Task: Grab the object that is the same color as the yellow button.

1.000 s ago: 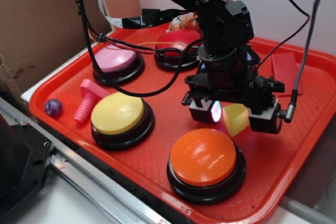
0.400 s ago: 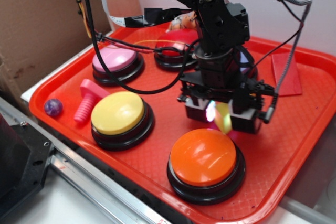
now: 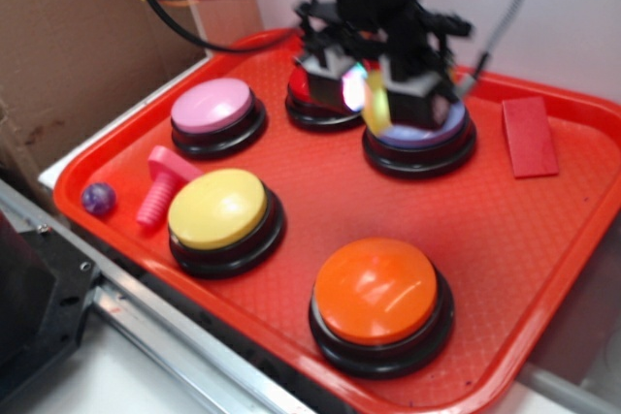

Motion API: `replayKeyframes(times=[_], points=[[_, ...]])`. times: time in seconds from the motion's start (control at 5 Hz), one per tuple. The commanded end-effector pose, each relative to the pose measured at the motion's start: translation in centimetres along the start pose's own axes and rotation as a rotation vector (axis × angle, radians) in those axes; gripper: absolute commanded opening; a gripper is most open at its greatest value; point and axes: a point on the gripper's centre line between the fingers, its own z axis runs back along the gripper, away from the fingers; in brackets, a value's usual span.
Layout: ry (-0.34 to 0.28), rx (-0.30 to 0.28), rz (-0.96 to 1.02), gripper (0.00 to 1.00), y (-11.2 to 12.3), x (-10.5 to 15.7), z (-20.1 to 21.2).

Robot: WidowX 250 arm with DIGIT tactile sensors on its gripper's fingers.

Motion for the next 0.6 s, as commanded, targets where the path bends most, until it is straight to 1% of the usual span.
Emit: replayKeyframes(times=[0.0,0.2,0.4], points=[[-0.142,-0.122,0.146,0.0,5.8,1.6,8.0],[-0.182,-0.144,0.177,0.0,7.6,1.8,8.8],[-0.222,-0.107,0.149,0.0,7.7,2.0,8.7]])
